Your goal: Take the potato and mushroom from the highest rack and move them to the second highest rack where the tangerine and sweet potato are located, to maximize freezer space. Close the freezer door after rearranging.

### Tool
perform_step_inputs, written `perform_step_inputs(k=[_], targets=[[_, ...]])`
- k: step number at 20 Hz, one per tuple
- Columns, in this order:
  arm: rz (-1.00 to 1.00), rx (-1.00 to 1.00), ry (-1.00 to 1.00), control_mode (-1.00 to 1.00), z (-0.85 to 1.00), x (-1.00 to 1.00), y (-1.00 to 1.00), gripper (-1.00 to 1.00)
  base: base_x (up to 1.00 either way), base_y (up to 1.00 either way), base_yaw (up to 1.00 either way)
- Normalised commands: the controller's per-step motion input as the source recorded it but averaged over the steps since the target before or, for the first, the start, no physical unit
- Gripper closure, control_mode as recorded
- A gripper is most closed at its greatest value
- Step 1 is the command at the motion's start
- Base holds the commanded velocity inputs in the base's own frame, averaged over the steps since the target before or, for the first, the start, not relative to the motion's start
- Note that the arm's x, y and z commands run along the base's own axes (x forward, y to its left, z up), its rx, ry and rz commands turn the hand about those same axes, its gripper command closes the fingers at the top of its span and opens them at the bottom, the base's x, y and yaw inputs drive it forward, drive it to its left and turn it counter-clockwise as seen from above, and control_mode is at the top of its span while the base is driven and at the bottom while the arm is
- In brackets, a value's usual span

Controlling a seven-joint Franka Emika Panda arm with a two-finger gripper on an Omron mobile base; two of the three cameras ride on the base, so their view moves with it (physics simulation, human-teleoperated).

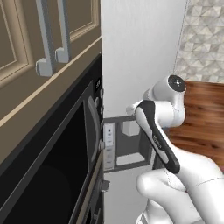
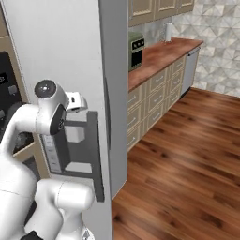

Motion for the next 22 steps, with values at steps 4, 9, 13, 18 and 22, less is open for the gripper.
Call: perform_step_inputs(k=[4,9,13,18,22], targets=[[0.00,0.02,0.00,-1.00,-0.09,0.84,0.00,-1.00,0.00,0.00,0.00],[0.07,0.09,0.00,-1.00,-0.10,0.76,0.02,-1.00,0.00,0.00,0.00],[0.19,0.10,0.00,-1.00,-0.18,0.61,0.25,-1.00,0.00,0.00,0.00],[0.10,0.04,0.00,-1.00,-0.16,0.37,0.47,-1.00,0.00,0.00,0.00],[0.00,0.00,0.00,-1.00,-0.10,0.07,0.62,-1.00,0.00,0.00,0.00]])
